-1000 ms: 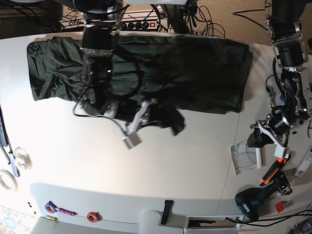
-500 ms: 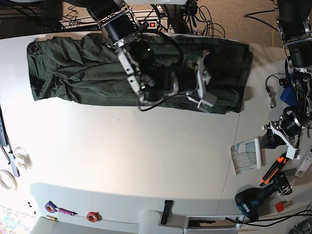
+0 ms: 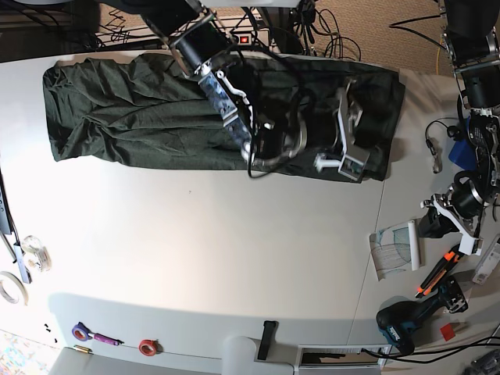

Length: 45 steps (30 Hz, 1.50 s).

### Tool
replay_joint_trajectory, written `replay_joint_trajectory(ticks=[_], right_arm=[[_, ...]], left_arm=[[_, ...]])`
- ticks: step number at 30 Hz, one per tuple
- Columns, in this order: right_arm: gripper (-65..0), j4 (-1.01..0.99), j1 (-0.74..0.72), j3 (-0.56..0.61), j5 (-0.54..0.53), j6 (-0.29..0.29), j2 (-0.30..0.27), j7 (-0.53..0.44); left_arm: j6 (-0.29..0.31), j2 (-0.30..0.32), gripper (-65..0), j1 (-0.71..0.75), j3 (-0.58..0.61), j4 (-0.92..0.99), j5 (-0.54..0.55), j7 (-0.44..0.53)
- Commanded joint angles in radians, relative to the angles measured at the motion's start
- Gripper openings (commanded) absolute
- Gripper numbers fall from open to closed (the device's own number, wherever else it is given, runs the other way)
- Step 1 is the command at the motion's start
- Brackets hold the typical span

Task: Layout the t-shirt on the table in an organized manner, then fold the t-shirt properly
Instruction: 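Lay the sleeve onto the shirt body and open the right gripper, then withdraw the right gripper and move the left gripper to the shirt end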

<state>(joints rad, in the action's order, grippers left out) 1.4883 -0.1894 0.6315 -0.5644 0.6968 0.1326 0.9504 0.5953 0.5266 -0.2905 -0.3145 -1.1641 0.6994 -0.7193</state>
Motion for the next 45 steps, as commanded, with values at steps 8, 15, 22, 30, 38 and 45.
replay_joint_trajectory(ticks=[8,15,22,30,38,45], right_arm=[[-34.8,0.21,-0.09,-0.401,0.084,-0.103,0.008,-0.024],[-34.9,0.295,-0.067,-0.736,-0.072,-0.072,-0.07,0.063],[-34.9,0.299,0.041,-0.877,-0.22,-0.014,-0.223,0.113],[-34.9,0.381,0.172,-0.959,-0.329,0.001,-0.303,0.163],[-34.9,0.491,0.26,-1.028,-0.33,0.001,-0.33,0.164],[-34.9,0.494,0.262,-1.039,-0.329,0.001,-0.329,0.159]], left_arm=[[-0.045,0.022,-35.1,-0.022,-0.005,-0.015,0.094,-0.049],[0.082,0.023,-35.1,-0.018,-0.005,-0.015,0.359,-0.392],[0.103,0.105,-35.1,0.096,-0.005,-0.015,0.694,-0.622],[0.103,0.171,-27.2,0.28,-0.005,-0.016,0.784,-0.677],[0.103,0.171,-27.2,0.382,-0.005,-0.068,0.784,-0.677],[0.103,0.168,-27.2,0.38,-0.005,-0.268,0.784,-0.677]])
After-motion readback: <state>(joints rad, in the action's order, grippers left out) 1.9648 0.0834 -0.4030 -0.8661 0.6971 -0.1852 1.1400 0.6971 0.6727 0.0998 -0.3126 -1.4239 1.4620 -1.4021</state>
